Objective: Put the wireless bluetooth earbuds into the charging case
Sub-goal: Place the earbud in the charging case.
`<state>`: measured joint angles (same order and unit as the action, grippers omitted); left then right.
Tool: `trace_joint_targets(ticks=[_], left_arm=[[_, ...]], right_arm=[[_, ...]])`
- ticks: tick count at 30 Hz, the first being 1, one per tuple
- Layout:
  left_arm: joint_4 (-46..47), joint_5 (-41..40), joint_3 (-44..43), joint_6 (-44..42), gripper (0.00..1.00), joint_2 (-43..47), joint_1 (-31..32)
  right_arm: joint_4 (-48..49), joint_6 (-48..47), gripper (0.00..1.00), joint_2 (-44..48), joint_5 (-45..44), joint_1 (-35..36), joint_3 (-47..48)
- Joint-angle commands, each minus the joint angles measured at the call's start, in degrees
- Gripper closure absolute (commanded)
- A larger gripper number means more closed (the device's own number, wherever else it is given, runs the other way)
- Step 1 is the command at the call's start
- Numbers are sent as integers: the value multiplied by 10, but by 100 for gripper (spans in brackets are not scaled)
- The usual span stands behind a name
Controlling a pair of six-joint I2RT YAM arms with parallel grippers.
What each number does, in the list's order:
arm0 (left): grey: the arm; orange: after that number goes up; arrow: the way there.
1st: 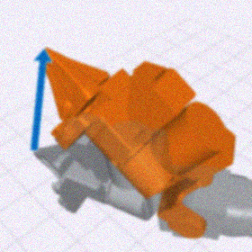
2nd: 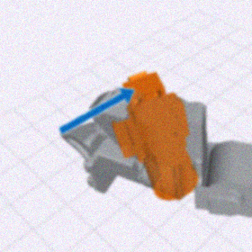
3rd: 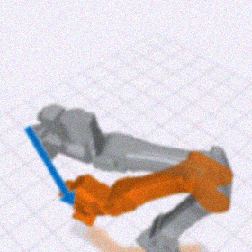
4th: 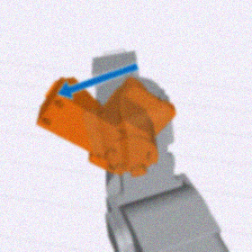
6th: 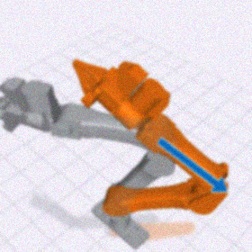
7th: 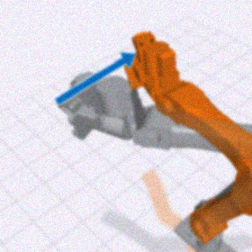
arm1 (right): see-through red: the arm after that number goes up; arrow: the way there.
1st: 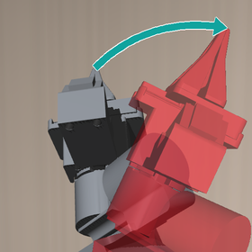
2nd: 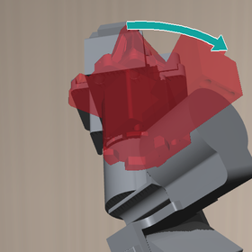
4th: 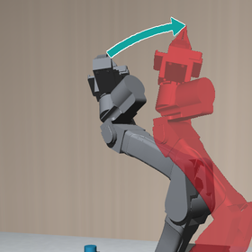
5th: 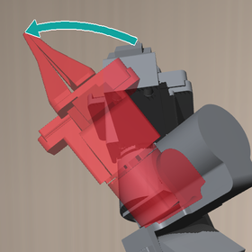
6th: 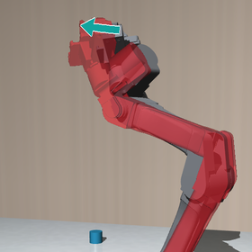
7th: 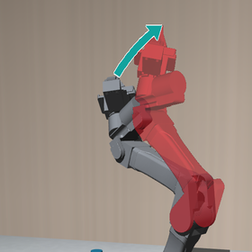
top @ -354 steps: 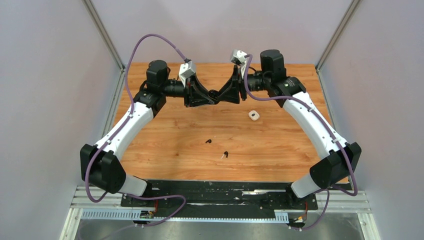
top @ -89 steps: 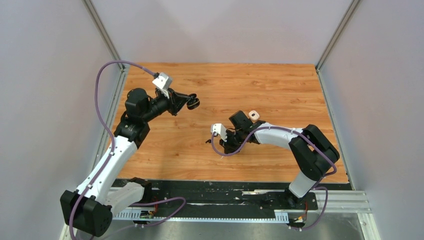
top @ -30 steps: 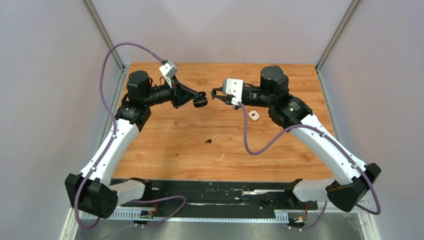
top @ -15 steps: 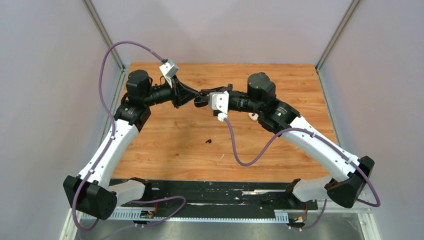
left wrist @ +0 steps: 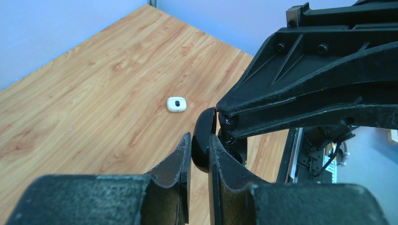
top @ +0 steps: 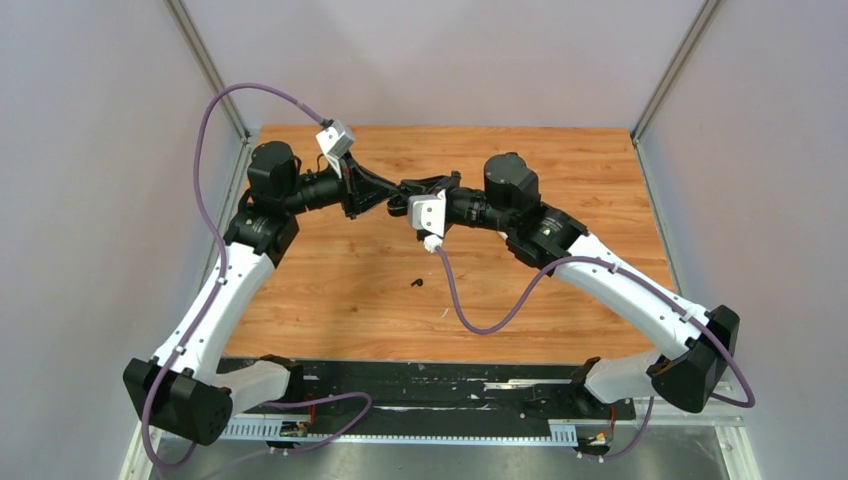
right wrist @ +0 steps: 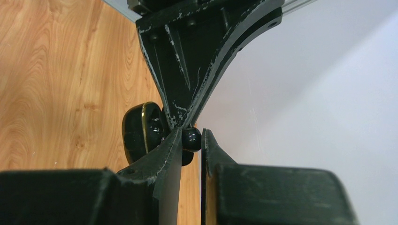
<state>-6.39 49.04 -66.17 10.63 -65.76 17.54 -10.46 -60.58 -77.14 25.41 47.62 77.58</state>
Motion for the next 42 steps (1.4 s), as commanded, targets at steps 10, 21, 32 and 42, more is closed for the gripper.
trace_joint_targets(ticks=[10, 21, 32, 42], left_arm=[[12, 10, -11, 3, 100, 15, 1], [2, 10, -12, -6, 100, 10, 1], [1, 8, -5, -7, 100, 9, 1], [-1, 0, -10, -11, 100, 9, 1]], right_arm=[[23, -48, 100, 19, -23, 4, -19], [35, -23, 100, 18, -30, 4, 2], [37, -17, 100, 21, -32, 2, 6], [35, -39, 100, 31, -34, 2, -15]])
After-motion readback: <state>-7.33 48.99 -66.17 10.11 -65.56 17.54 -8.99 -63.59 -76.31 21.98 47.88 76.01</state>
